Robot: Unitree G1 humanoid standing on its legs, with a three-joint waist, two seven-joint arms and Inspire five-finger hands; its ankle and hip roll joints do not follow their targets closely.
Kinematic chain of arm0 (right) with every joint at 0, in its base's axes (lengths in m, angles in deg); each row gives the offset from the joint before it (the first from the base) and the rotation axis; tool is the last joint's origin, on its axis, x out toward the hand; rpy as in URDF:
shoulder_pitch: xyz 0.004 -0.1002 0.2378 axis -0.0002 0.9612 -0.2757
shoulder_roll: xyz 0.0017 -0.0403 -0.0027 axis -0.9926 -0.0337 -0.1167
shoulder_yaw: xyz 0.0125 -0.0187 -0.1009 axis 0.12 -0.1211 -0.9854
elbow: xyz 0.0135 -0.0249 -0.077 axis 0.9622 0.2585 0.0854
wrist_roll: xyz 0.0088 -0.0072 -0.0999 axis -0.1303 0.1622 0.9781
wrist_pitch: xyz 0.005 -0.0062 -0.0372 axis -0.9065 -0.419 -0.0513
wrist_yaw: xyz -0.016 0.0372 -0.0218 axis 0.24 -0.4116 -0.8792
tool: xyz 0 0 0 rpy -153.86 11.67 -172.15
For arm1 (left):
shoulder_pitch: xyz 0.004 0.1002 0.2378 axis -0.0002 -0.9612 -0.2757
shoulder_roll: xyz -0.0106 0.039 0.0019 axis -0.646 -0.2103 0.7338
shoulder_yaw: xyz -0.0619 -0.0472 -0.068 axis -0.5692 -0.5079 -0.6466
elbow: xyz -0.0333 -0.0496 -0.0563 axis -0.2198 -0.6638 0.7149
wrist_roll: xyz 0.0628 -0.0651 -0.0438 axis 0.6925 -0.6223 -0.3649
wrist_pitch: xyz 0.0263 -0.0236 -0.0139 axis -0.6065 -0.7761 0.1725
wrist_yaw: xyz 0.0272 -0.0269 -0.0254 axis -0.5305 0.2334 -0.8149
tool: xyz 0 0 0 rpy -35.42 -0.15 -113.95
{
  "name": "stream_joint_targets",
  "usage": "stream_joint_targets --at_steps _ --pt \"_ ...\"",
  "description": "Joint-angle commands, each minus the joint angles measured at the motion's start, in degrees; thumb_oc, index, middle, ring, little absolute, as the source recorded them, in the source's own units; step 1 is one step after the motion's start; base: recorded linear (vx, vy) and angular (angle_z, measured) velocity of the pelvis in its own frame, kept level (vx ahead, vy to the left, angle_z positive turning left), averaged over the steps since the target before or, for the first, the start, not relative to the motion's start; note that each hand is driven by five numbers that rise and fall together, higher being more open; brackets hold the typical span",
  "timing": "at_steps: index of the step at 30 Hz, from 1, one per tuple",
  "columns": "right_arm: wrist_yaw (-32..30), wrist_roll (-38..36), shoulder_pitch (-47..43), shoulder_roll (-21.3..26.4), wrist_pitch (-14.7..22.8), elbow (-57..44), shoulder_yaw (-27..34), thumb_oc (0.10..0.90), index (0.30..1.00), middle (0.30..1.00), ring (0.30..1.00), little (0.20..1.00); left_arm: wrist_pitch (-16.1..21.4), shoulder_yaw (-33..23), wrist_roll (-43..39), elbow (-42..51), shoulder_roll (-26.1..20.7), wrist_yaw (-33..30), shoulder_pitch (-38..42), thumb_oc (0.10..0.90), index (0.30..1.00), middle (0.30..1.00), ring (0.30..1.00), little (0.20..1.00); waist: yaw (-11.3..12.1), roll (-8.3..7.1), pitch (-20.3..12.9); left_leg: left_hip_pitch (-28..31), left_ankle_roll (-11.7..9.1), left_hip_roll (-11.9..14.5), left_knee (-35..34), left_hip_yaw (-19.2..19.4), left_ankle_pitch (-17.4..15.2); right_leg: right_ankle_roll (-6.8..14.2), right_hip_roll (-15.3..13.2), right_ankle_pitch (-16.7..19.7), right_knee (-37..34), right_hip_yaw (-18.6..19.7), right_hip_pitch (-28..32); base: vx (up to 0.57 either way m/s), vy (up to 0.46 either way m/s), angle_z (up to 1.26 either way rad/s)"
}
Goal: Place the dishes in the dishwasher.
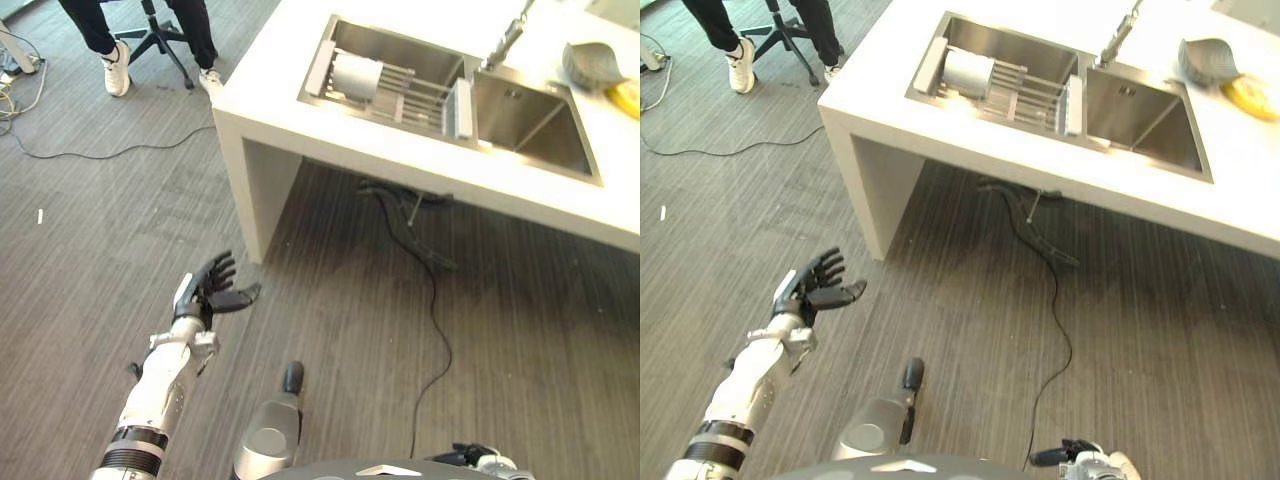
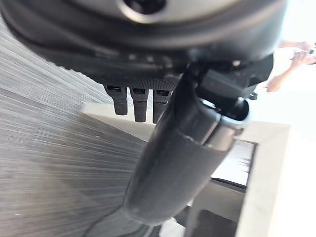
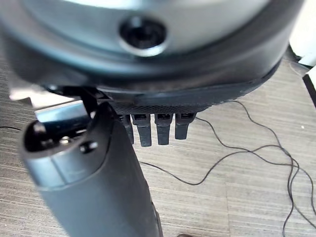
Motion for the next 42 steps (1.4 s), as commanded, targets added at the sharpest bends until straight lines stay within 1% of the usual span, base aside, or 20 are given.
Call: stream_joint_targets --at_steps 1,4,5,6,7,10,11,13,15,16,18,19,20,21,22,27,29,31,35,42 --pt "0.04 1.2 -0.13 2.63 0.1 -2.04 -1.11 0.8 0.9 0.9 0.9 0.9 5.54 -0.52 2.78 9.54 -2.42 0.22 1.97 0.8 0.9 0.9 0.9 0.9 0.92 1.8 -1.28 -3.92 -3.53 2.55 5.7 -0.26 -6.14 2.85 -1.1 5.81 11.02 0.05 -8.35 0.16 0.132 0.07" --pt "0.37 1.13 -0.78 2.08 0.29 -3.14 -1.66 0.8 0.9 0.9 0.9 0.9 6.61 -1.04 4.1 14.65 -2.48 -0.93 3.15 0.8 0.9 0.9 0.9 0.9 -0.7 4.9 -0.58 -0.8 -2.0 3.89 5.76 -1.2 -8.05 3.95 -1.11 9.55 23.46 -0.71 -14.83 0.17 0.088 0.26" --pt "0.33 0.94 -0.91 1.88 0.47 -3.64 -1.79 0.8 0.9 0.9 0.9 0.9 7.07 -1.33 4.13 16.03 -2.33 -1.57 3.84 0.8 0.9 0.9 0.9 0.9 -1.18 5.48 -0.38 1.29 -1.98 3.99 4.88 -1.44 -8.74 3.57 -2.93 8.2 23.5 -2.14 -16.22 0.3 0.011 0.32" --pt "0.39 0.74 -0.75 1.8 0.58 -3.98 -1.88 0.8 0.9 0.9 0.9 0.9 7.33 -1.76 4.36 17.38 -2.37 -1.92 4.43 0.8 0.9 0.9 0.9 0.9 -1.57 5.82 -0.36 3.01 -2.25 3.86 4.22 -1.77 -9.31 2.79 -4.65 6.91 20.13 -3.63 -16.77 0.47 -0.092 0.22" --pt "0.77 0.32 -0.8 2.24 0.79 -4.7 -1.95 0.8 0.9 0.9 0.9 0.9 7.71 -2.23 5.78 18.7 -4.29 -2.06 5.95 0.8 0.9 0.9 0.9 0.9 -2.67 6.84 -0.15 6.2 -3.49 4.44 3.08 -2.2 -10.42 0.91 -6.79 3.2 11.22 -5.47 -17.7 0.5 -0.173 0.19" --pt "0.8 -0.05 -1.19 3.11 0.56 -4.72 -1.75 0.8 0.9 0.9 0.9 0.9 9.19 -3.66 6.77 20.01 -6.5 -3.0 6.61 0.8 0.9 0.9 0.9 0.9 -4.33 7.21 0.06 10.65 -5.95 5.31 1.03 -3.87 -12.26 1.98 -9.38 7.94 -3.57 -3.3 -21.19 0.42 -0.198 0.32" --pt "1.01 -0.25 -0.83 3.23 0.49 -4.31 -1.56 0.8 0.9 0.9 0.9 0.9 9.71 -4.24 7.31 19.6 -6.83 -3.73 6.58 0.8 0.9 0.9 0.9 0.9 -4.93 7.27 -0.19 12.56 -6.56 5.63 0.33 -4.53 -13.13 2.95 -9.3 10.24 -4.74 -1.37 -22.14 0.31 -0.113 0.32" --pt "1.02 -0.27 -0.81 3.25 0.51 -4.28 -1.64 0.8 0.9 0.9 0.9 0.9 9.77 -4.25 7.33 19.56 -6.82 -3.76 6.51 0.8 0.9 0.9 0.9 0.9 -4.82 7.45 -0.11 12.97 -6.57 5.83 0.08 -4.38 -13.22 3.02 -9.05 10.34 -5.01 -1.29 -21.8 0.21 -0.102 0.35" --pt "1.87 0.04 1.29 2.41 0.34 -3.32 -1.12 0.8 0.9 0.9 0.9 0.9 10.59 -5.15 8.05 22.64 -6.03 -3.48 7.15 0.8 0.9 0.9 0.9 0.9 -6.13 6.6 -1.55 15.85 -7.97 7.3 -0.47 -4.9 -14.52 3.0 -8.1 10.82 -6.22 -0.74 -20.21 0.48 -0.323 0.41" --pt "2.13 0.12 2.71 2.76 0.35 -2.81 -1.09 0.8 0.9 0.9 0.9 0.9 10.54 -4.58 8.36 23.29 -5.15 -2.86 7.54 0.8 0.9 0.9 0.9 0.9 -7.27 6.86 -2.63 16.62 -9.04 9.06 0.66 -5.8 -14.85 2.19 -6.77 9.97 -6.86 -1.23 -19.38 0.42 -0.342 0.66" --pt "1.94 -0.09 2.91 3.13 0.56 -2.67 -1.14 0.8 0.9 0.9 0.9 0.9 10.59 -4.37 8.3 23.5 -5.04 -2.5 7.87 0.8 0.9 0.9 0.9 0.9 -7.74 7.38 -2.82 15.65 -9.52 9.67 3.56 -6.69 -14.31 1.52 -5.7 9.47 -7.8 -2.04 -18.13 0.22 -0.249 0.83" --pt "0.21 0.4 6.06 -0.5 1.39 -5.9 -3.75 0.8 0.9 0.9 0.9 0.9 10.84 -4.62 7.95 25.13 -3.83 -4.02 7.11 0.8 0.9 0.9 0.9 0.9 -8.92 8.13 -2.15 11.26 -10.1 10.09 14.04 -6.4 -11.73 -0.42 -4.06 8.03 -8.87 -2.07 -15.84 0.07 -0.141 0.53" --pt "0.21 0.4 6.06 -0.5 1.39 -5.9 -3.75 0.8 0.9 0.9 0.9 0.9 10.84 -4.62 7.95 25.13 -3.83 -4.02 7.11 0.8 0.9 0.9 0.9 0.9 -8.92 8.13 -2.15 11.26 -10.1 10.09 14.04 -6.4 -11.73 -0.42 -4.06 8.03 -8.87 -2.07 -15.84 0.11 -0.235 0.22" --pt "-0.24 1.38 7.42 -0.03 2.01 -8.44 -4.8 0.8 0.9 0.9 0.9 0.9 11.36 -6.11 8.47 24.33 -3.63 -6.0 7.32 0.8 0.9 0.9 0.9 0.9 -10.24 7.91 -0.8 7.03 -9.84 10.39 22.05 -4.47 -9.13 -2.01 -3.22 6.75 -9.59 -1.31 -14.21 0.07 -0.123 0.03" --pt "-0.78 1.4 8.55 0.41 2.41 -9.45 -4.49 0.8 0.9 0.9 0.9 0.9 11.56 -6.9 8.72 23.96 -3.94 -6.69 7.03 0.8 0.9 0.9 0.9 0.9 -10.56 7.88 -0.21 5.29 -9.84 10.69 24.34 -3.75 -8.19 -2.61 -2.89 6.25 -10.25 -1.16 -13.23 0.11 -0.128 -0.04" --pt "-1.06 2.31 10.04 -0.3 2.99 -11.49 -5.67 0.8 0.9 0.9 0.9 0.9 12.08 -7.4 8.1 23.25 -3.72 -8.24 6.45 0.8 0.9 0.9 0.9 0.9 -9.8 7.8 0.06 1.8 -9.73 8.19 16.74 -4.9 -10.84 -1.74 -2.79 5.53 -13.27 1.49 -10.48 0.15 0.065 -0.58" --pt "-0.87 2.99 10.51 0.09 3.3 -11.6 -6.06 0.8 0.9 0.9 0.9 0.9 12.4 -7.32 8.33 22.49 -4.35 -8.51 6.23 0.8 0.9 0.9 0.9 0.9 -9.04 8.69 0.22 -0.19 -11.2 7.75 8.86 -6.69 -6.67 -1.23 -2.41 5.22 -14.26 2.34 -8.79 0.14 0.116 -0.71" --pt "0.01 3.4 12.23 -0.21 3.46 -11.11 -5.18 0.8 0.9 0.9 0.9 0.9 12.57 -5.85 7.75 21.12 -5.19 -7.42 6.42 0.8 0.9 0.9 0.9 0.9 -10.3 9.9 -1.39 3.57 -11.77 9.96 2.68 -5.0 -5.88 -0.81 -2.24 4.59 -13.79 2.66 -8.32 0.17 0.204 -0.61" --pt "0.59 2.93 14.09 -0.24 3.58 -10.46 -4.0 0.8 0.9 0.9 0.9 0.9 12.61 -4.08 9.18 19.49 -6.14 -6.94 7.72 0.8 0.9 0.9 0.9 0.9 -11.57 9.93 -2.35 7.47 -11.33 9.66 -0.5 -4.02 -6.27 -0.26 -2.92 5.36 -14.32 3.74 -8.01 0.09 0.17 -0.48" --pt "2.21 3.14 17.67 -0.13 4.16 -8.97 -4.17 0.8 0.9 0.9 0.9 0.9 10.56 7.58 25.34 14.3 -12.2 -5.31 18.24 0.8 0.9 0.9 0.9 0.9 -14.75 9.2 -4.02 12.51 -10.14 8.73 -4.88 -0.44 -6.5 1.28 -3.79 7.33 -14.94 6.09 -8.71 0.03 0.1 -0.26"
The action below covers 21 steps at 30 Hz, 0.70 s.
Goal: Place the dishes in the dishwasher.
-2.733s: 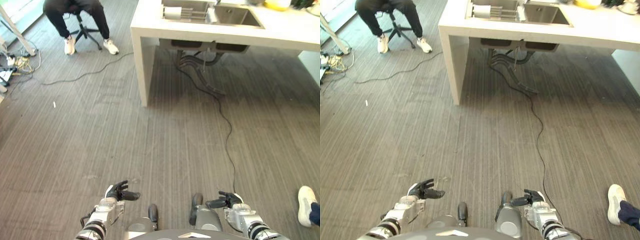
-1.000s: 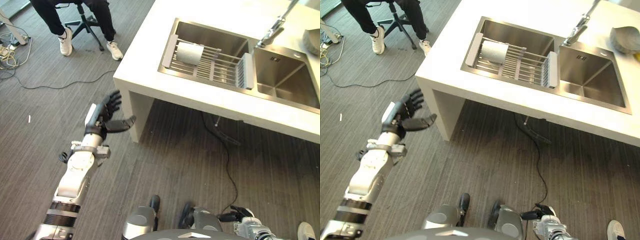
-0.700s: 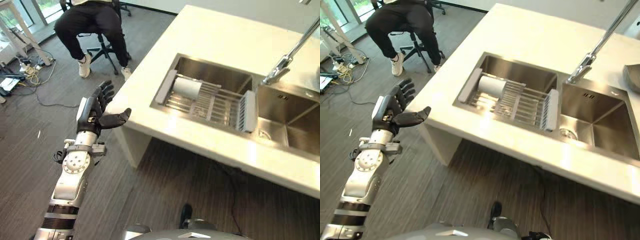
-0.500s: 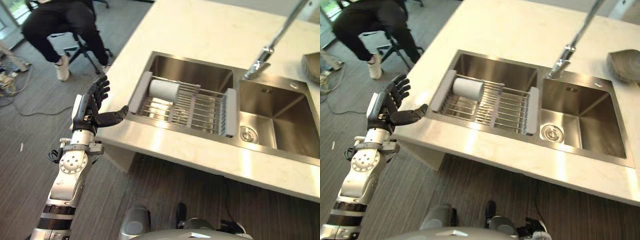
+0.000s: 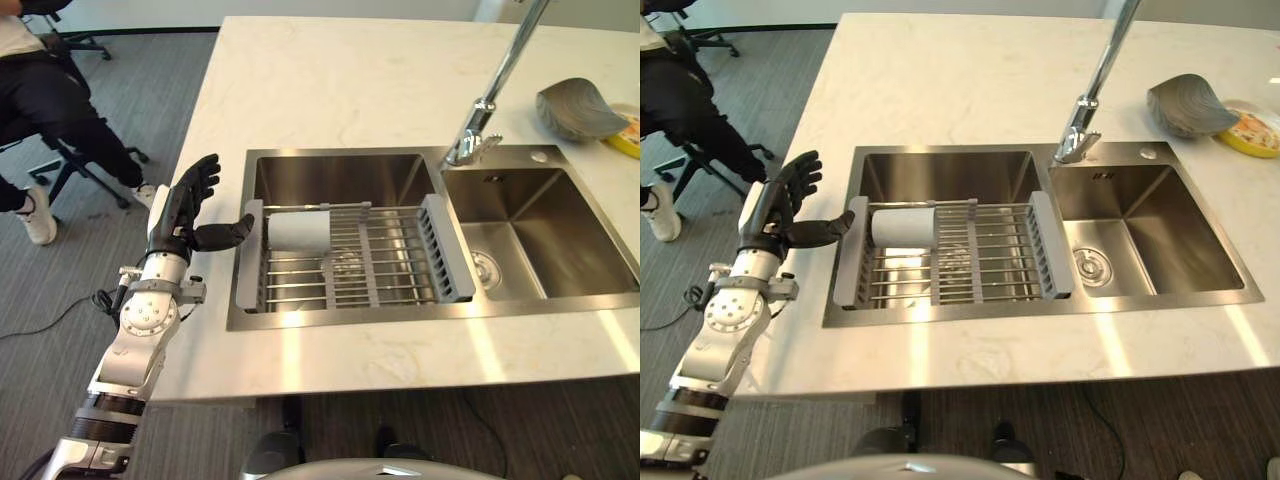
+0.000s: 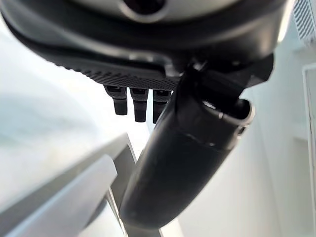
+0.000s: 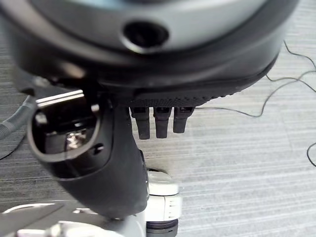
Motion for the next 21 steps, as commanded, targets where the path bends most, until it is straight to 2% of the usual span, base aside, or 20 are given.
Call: stream_joint_targets --at_steps 1,2,3,5,6,9,19,20,21 --pt "1.37 0.76 3.91 1.57 0.33 0.27 -1.08 0.8 0.9 0.9 0.9 0.9 4.86 7.52 15.3 1.97 -2.72 1.84 13.59 0.8 0.9 0.9 0.9 0.9 -1.42 2.4 -2.6 4.37 -4.88 4.22 3.08 -1.0 -7.94 2.31 2.42 -2.75 3.04 -0.06 -5.34 0.03 0.051 -0.25" --pt "1.37 0.76 3.9 1.56 0.33 0.26 -1.06 0.8 0.9 0.9 0.9 0.9 4.87 7.56 15.3 1.94 -2.72 1.83 13.63 0.8 0.9 0.9 0.9 0.9 -1.38 2.4 -2.57 4.4 -4.88 4.22 3.07 -0.98 -7.94 2.31 2.42 -2.75 3.04 -0.04 -5.32 0.04 0.067 -0.24" --pt "1.44 0.35 4.49 1.57 0.67 0.11 -1.0 0.8 0.9 0.9 0.9 0.9 4.77 10.74 18.25 1.53 -3.94 2.29 15.98 0.8 0.9 0.9 0.9 0.9 -2.1 2.48 -2.8 5.03 -4.71 4.08 2.6 -0.55 -8.09 2.58 2.29 -2.5 2.84 0.16 -5.34 0.02 0.046 -0.12" --pt "1.39 0.35 4.74 1.43 0.82 0.0 -1.0 0.8 0.9 0.9 0.9 0.9 4.62 12.56 19.89 1.13 -4.51 2.66 17.09 0.8 0.9 0.9 0.9 0.9 -2.19 2.57 -2.83 5.41 -4.62 3.98 2.36 -0.28 -8.15 2.71 2.26 -2.42 2.75 0.36 -5.35 0.02 0.041 -0.17" --pt "1.25 0.23 5.12 1.33 0.89 -0.33 -1.07 0.8 0.9 0.9 0.9 0.9 4.69 15.45 21.95 0.51 -5.35 2.97 18.85 0.8 0.9 0.9 0.9 0.9 -2.47 2.75 -2.91 5.98 -4.45 3.86 1.94 0.2 -8.33 2.91 2.25 -2.25 2.69 0.84 -5.58 0.01 0.023 -0.29" --pt "1.3 0.04 5.82 1.08 1.06 -0.26 -1.02 0.8 0.9 0.9 0.9 0.9 4.93 17.27 25.0 0.16 -6.22 3.13 19.06 0.8 0.9 0.9 0.9 0.9 -2.71 2.83 -3.03 6.38 -4.26 3.88 1.56 0.76 -8.26 3.07 2.31 -1.82 2.59 1.39 -6.03 -0.01 0.007 -0.24" --pt "0.8 -1.78 7.16 0.67 1.07 1.89 1.32 0.8 0.9 0.9 0.9 0.9 5.04 17.37 30.94 -1.61 -6.57 2.2 17.24 0.8 0.9 0.9 0.9 0.9 -2.73 2.99 -2.68 6.66 -4.44 4.07 0.76 0.36 -8.07 3.27 2.31 -1.77 1.22 0.08 -5.33 0.0 -0.012 -0.05" --pt "2.47 -4.8 6.0 8.49 2.26 4.73 6.26 0.8 0.9 0.9 0.9 0.9 7.77 14.78 30.5 1.76 -9.43 3.09 19.25 0.8 0.9 0.9 0.9 0.9 -2.12 2.53 -2.86 6.66 -4.65 4.27 0.56 -0.15 -7.99 3.26 2.35 -1.76 0.71 -0.73 -4.84 0.03 -0.075 0.09" --pt "1.86 -5.66 3.25 6.48 2.8 3.25 4.72 0.8 0.9 0.9 0.9 0.9 7.32 14.3 31.45 1.97 -8.59 1.47 18.26 0.8 0.9 0.9 0.9 0.9 -1.26 2.54 -3.04 6.57 -4.63 4.23 0.51 -0.36 -7.92 3.21 2.29 -1.77 0.57 -1.0 -4.68 0.03 -0.066 0.09"
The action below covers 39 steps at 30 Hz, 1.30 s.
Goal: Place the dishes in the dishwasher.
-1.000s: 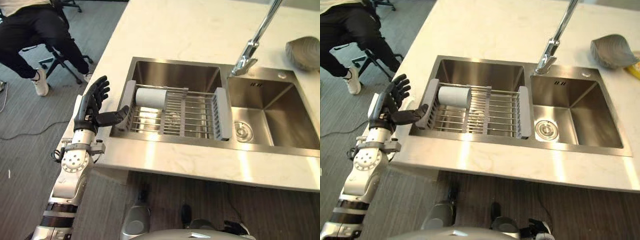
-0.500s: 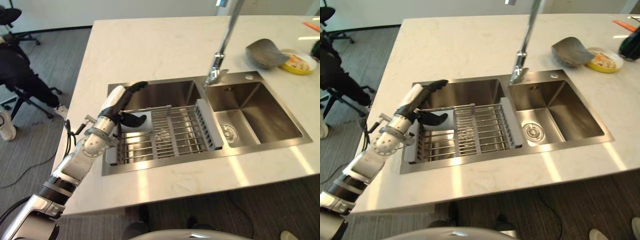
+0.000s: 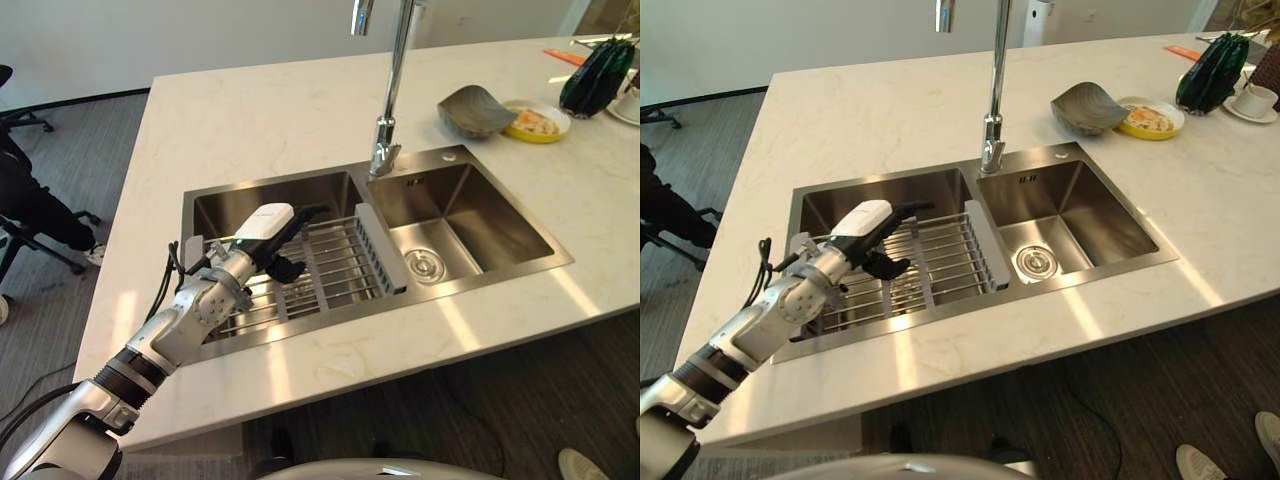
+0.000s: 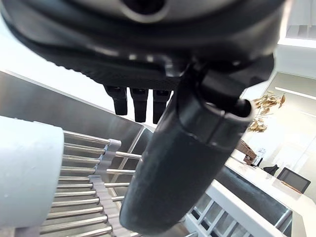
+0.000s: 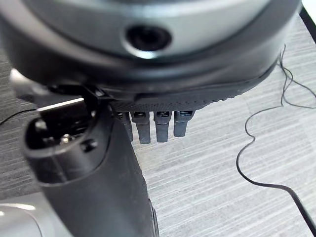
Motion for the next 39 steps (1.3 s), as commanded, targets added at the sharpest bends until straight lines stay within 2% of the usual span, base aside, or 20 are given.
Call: stream_joint_targets --at_steps 1,7,19,24,31,39 --pt "-0.67 -6.41 -4.8 3.36 2.38 0.48 -0.49 0.8 0.9 0.9 0.9 0.9 4.77 -8.1 2.94 6.21 -2.23 -6.46 7.41 0.8 0.9 0.9 0.9 0.9 4.09 0.65 0.84 4.69 -0.68 -0.54 0.78 -3.78 -7.7 5.13 -2.05 -0.82 1.38 -3.76 -4.51 0.04 -0.017 0.18" --pt "-1.94 -4.9 -7.25 1.17 1.86 0.11 -3.45 0.8 0.9 0.9 0.9 0.9 5.25 -7.42 5.33 5.21 -1.88 -7.01 2.17 0.8 0.9 0.9 0.9 0.9 5.27 1.07 -0.21 5.11 -0.66 -0.49 0.58 -4.23 -7.94 5.19 -2.06 -0.84 0.88 -4.59 -3.43 0.04 -0.01 0.19" --pt "-2.25 -3.86 -7.42 1.16 1.86 -0.76 -4.91 0.8 0.9 0.9 0.9 0.9 4.83 -8.53 7.31 3.36 -1.8 -6.94 -1.96 0.8 0.9 0.9 0.9 0.9 6.0 1.02 -1.1 5.11 -0.78 -0.43 0.58 -5.18 -8.0 4.9 -1.94 -1.27 0.86 -5.61 -2.7 0.01 -0.01 0.06" --pt "-2.48 -2.89 -7.6 0.99 2.11 -1.5 -6.13 0.8 0.9 0.9 0.9 0.9 3.93 -8.77 10.97 0.9 -0.15 -9.61 -2.18 0.8 0.9 0.9 0.9 0.9 6.01 0.78 -1.29 5.12 -0.75 -0.42 0.58 -5.18 -8.15 4.79 -1.91 -1.21 0.86 -5.68 -2.72 0.0 0.0 0.0" --pt "-3.15 -2.59 -7.73 1.36 2.29 -2.03 -6.64 0.8 0.9 0.9 0.9 0.9 1.47 -6.38 15.3 -5.46 2.63 -12.11 0.79 0.8 0.9 0.9 0.9 0.9 5.5 0.52 -1.6 5.26 -0.63 -0.4 0.58 -4.77 -8.43 4.77 -1.8 -1.14 0.86 -5.21 -2.98 0.0 0.0 0.0" --pt "-3.64 -2.77 -7.63 1.9 2.3 -2.21 -6.26 0.8 0.9 0.9 0.9 0.9 -0.06 -6.13 15.89 -9.76 4.07 -13.52 2.43 0.8 0.9 0.9 0.9 0.9 4.91 0.42 -1.94 5.51 -0.62 -0.31 0.58 -4.25 -8.74 4.77 -1.7 -1.15 0.86 -4.66 -3.19 0.01 0.005 -0.04"
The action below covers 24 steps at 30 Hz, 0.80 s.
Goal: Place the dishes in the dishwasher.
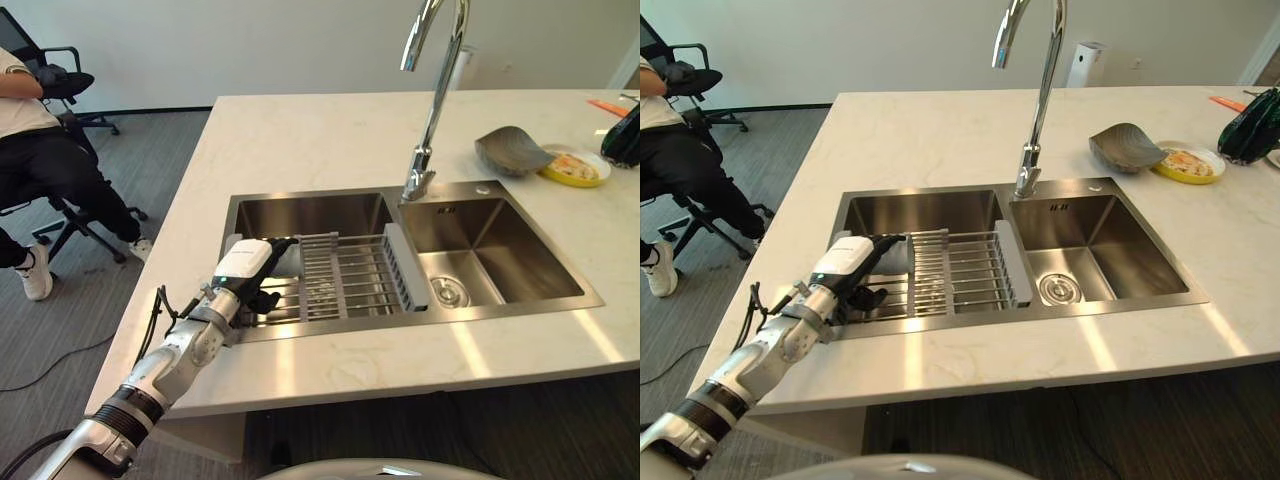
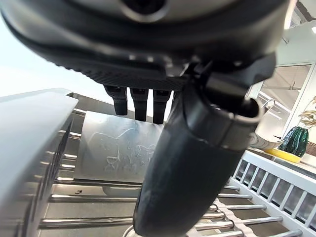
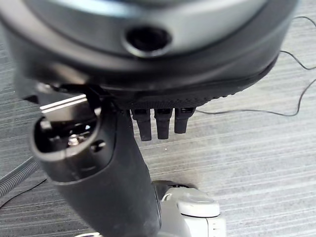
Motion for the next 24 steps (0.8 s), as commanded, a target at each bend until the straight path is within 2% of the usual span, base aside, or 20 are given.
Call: stream_joint_targets --at_steps 1,16,21,24 --pt "-0.86 0.4 -1.2 0.63 1.02 -1.58 -0.74 0.8 0.9 0.9 0.9 0.9 -0.87 -3.76 2.24 -2.46 0.24 -4.72 12.5 0.8 0.9 0.9 0.9 0.9 0.57 0.31 2.94 6.69 -0.21 -0.56 0.59 -0.54 -9.73 5.75 -2.51 -0.49 0.88 -1.2 -4.01 0.02 0.002 -0.04" --pt "-1.51 0.15 -1.35 0.6 1.06 -1.26 -1.0 0.8 0.9 0.9 0.9 0.9 -6.11 -3.82 6.73 -11.92 1.08 -8.43 16.47 0.8 0.9 0.9 0.9 0.9 -0.23 0.13 2.79 6.59 -0.35 -0.28 0.59 0.41 -9.85 5.88 -2.35 -0.3 0.88 -0.4 -4.79 0.01 0.001 -0.05" --pt "-1.73 0.13 -1.64 0.8 0.9 -1.29 -1.13 0.8 0.9 0.9 0.9 0.9 -6.57 -4.44 4.52 -13.76 1.98 -8.86 17.65 0.8 0.9 0.9 0.9 0.9 -0.51 0.07 2.8 6.6 -0.41 -0.28 0.59 0.84 -9.9 5.98 -2.41 -0.24 0.88 -0.17 -5.05 0.01 0.004 -0.05" --pt "-1.84 -0.06 -1.62 0.86 0.65 -1.17 -0.87 0.8 0.9 0.9 0.9 0.9 -6.05 -5.92 -0.47 -13.9 2.78 -8.28 17.72 0.8 0.9 0.9 0.9 0.9 -0.67 0.11 2.68 6.62 -0.44 -0.28 0.59 1.17 -9.89 6.0 -2.5 -0.2 0.88 -0.27 -5.11 0.0 0.002 -0.01"
